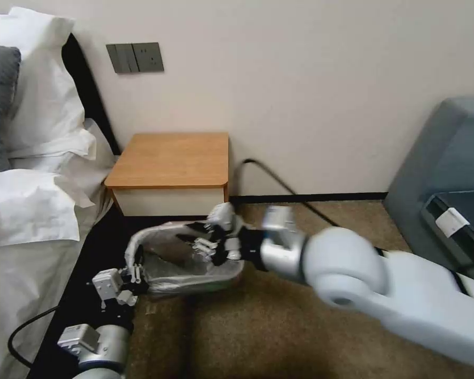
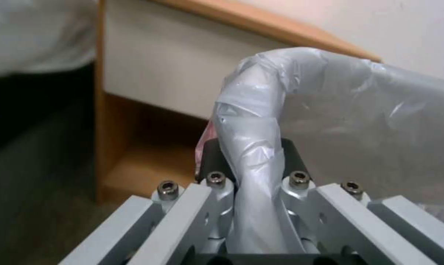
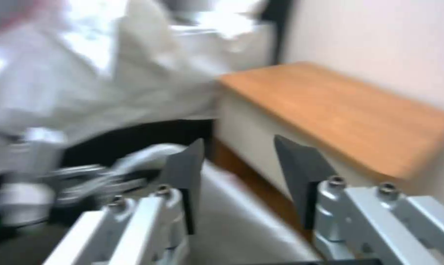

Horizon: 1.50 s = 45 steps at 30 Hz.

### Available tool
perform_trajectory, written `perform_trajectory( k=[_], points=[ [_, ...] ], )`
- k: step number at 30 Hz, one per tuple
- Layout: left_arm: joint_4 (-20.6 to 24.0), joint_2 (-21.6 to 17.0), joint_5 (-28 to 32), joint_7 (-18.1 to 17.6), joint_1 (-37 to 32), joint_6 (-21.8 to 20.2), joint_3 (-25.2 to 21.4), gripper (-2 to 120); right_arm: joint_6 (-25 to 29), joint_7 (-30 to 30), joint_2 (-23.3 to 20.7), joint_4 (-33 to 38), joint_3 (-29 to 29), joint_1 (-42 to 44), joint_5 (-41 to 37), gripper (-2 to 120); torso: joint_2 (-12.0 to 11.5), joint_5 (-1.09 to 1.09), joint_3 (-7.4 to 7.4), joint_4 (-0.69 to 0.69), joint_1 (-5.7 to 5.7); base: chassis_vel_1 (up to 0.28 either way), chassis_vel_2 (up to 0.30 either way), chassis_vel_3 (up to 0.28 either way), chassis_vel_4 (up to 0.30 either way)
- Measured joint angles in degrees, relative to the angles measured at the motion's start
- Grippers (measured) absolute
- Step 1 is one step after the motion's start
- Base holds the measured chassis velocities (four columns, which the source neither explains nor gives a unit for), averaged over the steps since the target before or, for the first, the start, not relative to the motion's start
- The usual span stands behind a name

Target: Pick up the garbage bag from the table and place it over the trash can.

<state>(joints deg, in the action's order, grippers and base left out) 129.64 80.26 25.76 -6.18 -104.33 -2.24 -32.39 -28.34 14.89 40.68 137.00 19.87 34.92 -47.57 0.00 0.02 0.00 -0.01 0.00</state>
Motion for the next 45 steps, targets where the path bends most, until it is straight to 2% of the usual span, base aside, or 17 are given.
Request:
perform_trajectory(
  k=[2, 3, 4, 5, 6, 7, 8, 11, 12, 15, 21, 33, 41, 43, 44, 45],
  points=[
    [-0.18, -0.17, -0.97, -0.88, -0.68, -0.89, 1.86, 7, 2.11, 0.7, -0.37, 0.43, -6.7, 9.81, 7.47, 53, 0.01, -0.02, 0.0, 0.01, 0.0, 0.0, 0.0, 0.0, 0.0],
    [-0.18, -0.17, -0.97, -0.88, -0.68, -0.89, 1.86, 7, 2.11, 0.7, -0.37, 0.43, -6.7, 9.81, 7.47, 53, 0.01, -0.02, 0.0, 0.01, 0.0, 0.0, 0.0, 0.0, 0.0],
    [-0.53, -0.13, -2.0, -1.89, -1.15, -1.17, 2.96, 7, 3.43, 0.1, 0.51, 0.42, -11.56, 17.18, 12.44, 58, 0.01, 0.01, 0.0, 0.01, 0.0, 0.0, 0.0, 0.0, 0.0],
    [-0.65, -0.12, -2.24, -2.21, -1.22, -1.26, 3.3, 7, 3.94, -0.19, 0.96, 0.42, -13.23, 19.42, 13.92, 60, 0.01, 0.02, 0.0, 0.01, 0.0, 0.0, 0.0, 0.0, 0.0],
    [-1.25, -0.24, -2.86, -3.6, -1.3, -1.66, 4.93, 7, 6.49, -1.93, 3.67, 0.51, -20.7, 29.46, 19.98, 68, 0.01, -0.01, -0.01, 0.01, 0.0, 0.0, 0.0, 0.0, 0.0],
    [-1.58, -0.34, -3.04, -4.47, -1.3, -2.14, 5.9, 7, 7.67, -2.82, 5.46, 0.64, -24.08, 34.85, 22.94, 72, 0.01, 0.0, 0.0, 0.0, 0.0, 0.0, 0.0, 0.0, 0.0],
    [-1.58, -0.34, -3.04, -4.47, -1.3, -2.14, 5.9, 7, 7.67, -2.82, 5.46, 0.64, -24.08, 34.85, 22.94, 72, 0.01, 0.0, 0.0, 0.0, 0.0, 0.0, 0.0, 0.0, 0.0],
    [-2.34, -0.4, -3.14, -6.91, -1.3, -3.26, 8.11, 7, 11.49, -5.01, 12.15, 1.52, -31.52, 47.43, 31.0, 87, 0.01, -0.02, -0.01, -0.01, 0.0, 0.0, 0.0, 0.0, 0.0],
    [-2.34, -0.4, -3.14, -6.91, -1.3, -3.26, 8.11, 7, 11.49, -5.01, 12.15, 1.52, -31.52, 47.43, 31.0, 87, 0.01, -0.02, -0.01, -0.01, 0.0, 0.0, 0.0, 0.0, 0.0],
    [-2.72, -0.49, -2.89, -8.35, -1.38, -4.64, 9.55, 7, 14.45, -5.66, 17.17, 2.1, -33.62, 53.45, 36.67, 99, 0.01, -0.03, 0.0, 0.01, 0.0, 0.0, 0.0, 0.0, 0.0],
    [-3.5, -0.76, -3.44, -8.94, -1.33, -6.23, 10.72, 7, 16.41, -5.8, 22.73, 1.55, -34.26, 57.19, 41.25, 100, 0.01, -0.03, 0.0, 0.02, 0.0, 0.0, 0.0, 0.0, 0.0],
    [-6.2, -3.61, -2.75, -5.52, 0.26, -8.14, 10.05, 7, 17.77, -6.16, 26.38, 1.24, -35.01, 60.7, 44.13, 100, 0.01, -0.02, 0.0, 0.01, 0.0, 0.0, 0.0, 0.0, 0.0],
    [-7.83, -3.68, -2.62, -5.43, 0.79, -9.46, 9.49, 8, 17.79, -6.24, 26.84, 0.91, -35.17, 61.17, 44.22, 100, 0.01, -0.02, 0.0, 0.01, 0.0, 0.0, 0.0, 0.0, 0.0],
    [-8.22, -3.55, -2.61, -6.03, 0.82, -9.55, 9.45, 19, 17.79, -6.24, 26.95, 0.87, -35.19, 61.1, 44.14, 100, 0.01, -0.02, 0.0, 0.02, 0.0, 0.0, 0.0, 0.0, 0.0],
    [-8.22, -3.55, -2.61, -6.03, 0.82, -9.55, 9.45, 19, 17.79, -6.24, 26.95, 0.87, -35.19, 61.1, 44.14, 100, 0.01, -0.02, 0.0, 0.02, 0.0, 0.0, 0.0, 0.0, 0.0],
    [-8.33, -3.5, -2.61, -6.4, 0.82, -9.58, 9.48, 23, 17.78, -6.24, 27.02, 0.85, -35.18, 61.07, 44.12, 100, 0.01, -0.02, 0.0, 0.01, 0.0, 0.0, 0.0, 0.0, 0.0]
  ],
)
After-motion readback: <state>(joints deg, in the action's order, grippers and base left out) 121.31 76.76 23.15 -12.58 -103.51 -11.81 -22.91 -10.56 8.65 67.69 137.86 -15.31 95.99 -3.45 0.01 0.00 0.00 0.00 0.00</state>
